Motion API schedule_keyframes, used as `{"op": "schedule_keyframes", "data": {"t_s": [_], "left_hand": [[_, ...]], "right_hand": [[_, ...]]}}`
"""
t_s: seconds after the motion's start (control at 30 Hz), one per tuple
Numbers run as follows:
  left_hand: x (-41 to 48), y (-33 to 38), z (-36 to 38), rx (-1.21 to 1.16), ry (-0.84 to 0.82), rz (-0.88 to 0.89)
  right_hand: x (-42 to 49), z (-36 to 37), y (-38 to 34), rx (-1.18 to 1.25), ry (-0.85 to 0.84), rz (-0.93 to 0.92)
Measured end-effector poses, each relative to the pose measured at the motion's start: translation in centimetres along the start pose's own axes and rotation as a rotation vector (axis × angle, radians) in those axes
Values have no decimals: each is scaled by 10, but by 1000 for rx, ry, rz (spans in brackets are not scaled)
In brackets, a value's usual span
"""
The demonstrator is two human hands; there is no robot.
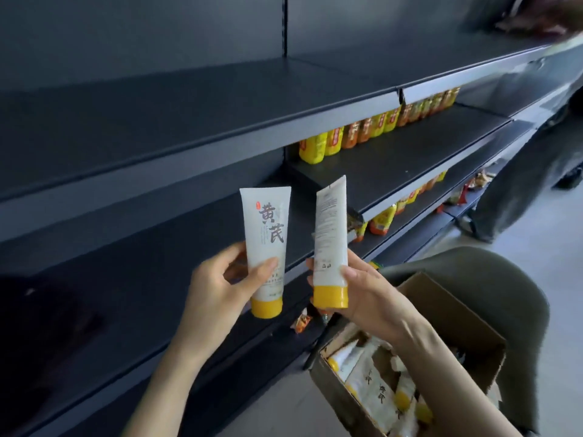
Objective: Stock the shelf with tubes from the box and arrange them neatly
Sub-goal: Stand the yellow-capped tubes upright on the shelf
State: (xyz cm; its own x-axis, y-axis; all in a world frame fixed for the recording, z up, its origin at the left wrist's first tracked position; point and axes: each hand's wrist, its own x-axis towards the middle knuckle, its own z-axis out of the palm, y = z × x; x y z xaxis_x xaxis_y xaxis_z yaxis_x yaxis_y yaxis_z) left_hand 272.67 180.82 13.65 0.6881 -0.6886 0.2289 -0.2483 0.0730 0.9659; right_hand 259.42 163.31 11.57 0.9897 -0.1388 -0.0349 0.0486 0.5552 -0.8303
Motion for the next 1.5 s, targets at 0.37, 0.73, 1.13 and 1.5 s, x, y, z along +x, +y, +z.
{"op": "schedule_keyframes", "data": {"t_s": [0.37, 0.73, 1.13, 1.5], "left_hand": [[-72, 60, -35, -7, 391, 67], [-136, 100, -117, 6, 705, 109], [-185, 126, -291, 86, 770, 195], [-210, 137, -398, 113, 761, 243]], "right_hand": [[6, 40, -35, 13, -183, 127], [40, 133, -21, -74, -371, 176], [110, 285, 39, -116, -506, 91], [158, 387, 77, -202, -546, 26]]}}
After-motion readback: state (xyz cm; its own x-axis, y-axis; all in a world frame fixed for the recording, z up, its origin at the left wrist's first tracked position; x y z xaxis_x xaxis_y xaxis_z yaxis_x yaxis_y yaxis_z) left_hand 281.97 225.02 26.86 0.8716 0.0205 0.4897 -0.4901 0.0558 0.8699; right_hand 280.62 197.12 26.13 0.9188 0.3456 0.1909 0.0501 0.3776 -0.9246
